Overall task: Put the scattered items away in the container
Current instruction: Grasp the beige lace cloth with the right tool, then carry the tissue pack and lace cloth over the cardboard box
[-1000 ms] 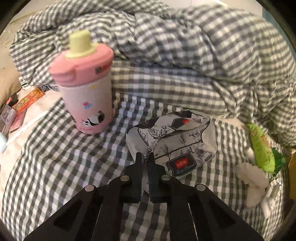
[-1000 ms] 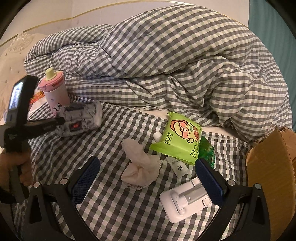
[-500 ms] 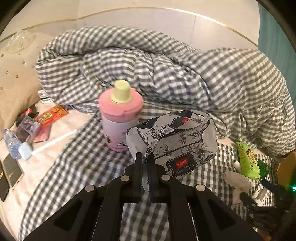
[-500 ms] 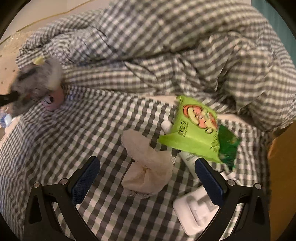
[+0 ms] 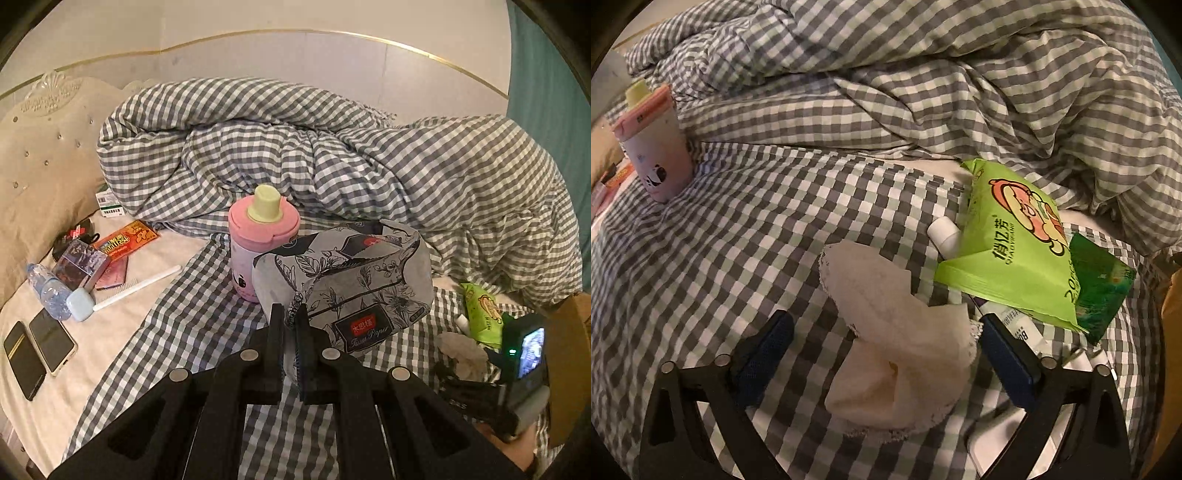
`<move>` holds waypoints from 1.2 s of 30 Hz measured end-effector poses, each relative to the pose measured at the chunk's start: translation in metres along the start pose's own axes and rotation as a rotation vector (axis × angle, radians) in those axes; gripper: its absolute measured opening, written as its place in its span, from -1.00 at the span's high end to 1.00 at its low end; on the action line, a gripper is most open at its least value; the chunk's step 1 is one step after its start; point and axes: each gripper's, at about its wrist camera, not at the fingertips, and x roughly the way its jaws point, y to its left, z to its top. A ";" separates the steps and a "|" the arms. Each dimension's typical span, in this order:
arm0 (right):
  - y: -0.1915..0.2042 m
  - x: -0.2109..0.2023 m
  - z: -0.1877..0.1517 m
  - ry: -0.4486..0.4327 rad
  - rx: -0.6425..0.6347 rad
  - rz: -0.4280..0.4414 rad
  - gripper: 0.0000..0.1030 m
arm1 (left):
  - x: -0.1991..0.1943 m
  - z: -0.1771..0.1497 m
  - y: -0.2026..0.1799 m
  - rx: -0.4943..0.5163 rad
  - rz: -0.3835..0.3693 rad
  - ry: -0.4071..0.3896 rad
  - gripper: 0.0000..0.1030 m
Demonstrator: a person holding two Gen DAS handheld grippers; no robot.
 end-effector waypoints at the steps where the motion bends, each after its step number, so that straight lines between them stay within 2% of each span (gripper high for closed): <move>1: 0.000 0.002 0.000 0.005 0.003 0.004 -0.79 | -0.002 0.000 0.000 0.001 0.002 -0.001 0.92; 2: 0.001 0.002 0.001 0.004 0.006 0.008 -0.76 | -0.005 0.000 0.000 0.001 0.003 -0.002 0.92; 5: 0.002 -0.001 0.003 -0.004 0.006 0.003 -0.36 | -0.012 0.000 -0.002 0.004 0.007 0.001 0.92; 7: 0.003 -0.005 0.005 -0.005 0.011 0.001 0.27 | -0.017 0.000 -0.004 0.009 0.010 0.001 0.92; 10: 0.003 -0.009 0.009 0.006 0.011 0.018 0.59 | -0.025 0.001 -0.009 0.013 0.011 -0.006 0.91; 12: -0.001 -0.014 0.009 0.009 0.022 0.031 0.70 | -0.030 0.003 -0.012 0.016 0.010 -0.011 0.91; 22: -0.016 -0.063 0.005 -0.037 0.042 0.053 0.72 | -0.055 0.009 -0.029 0.024 -0.004 -0.040 0.91; 36: -0.055 -0.193 -0.010 -0.174 0.072 0.061 0.73 | -0.110 0.007 -0.071 0.046 -0.051 -0.086 0.91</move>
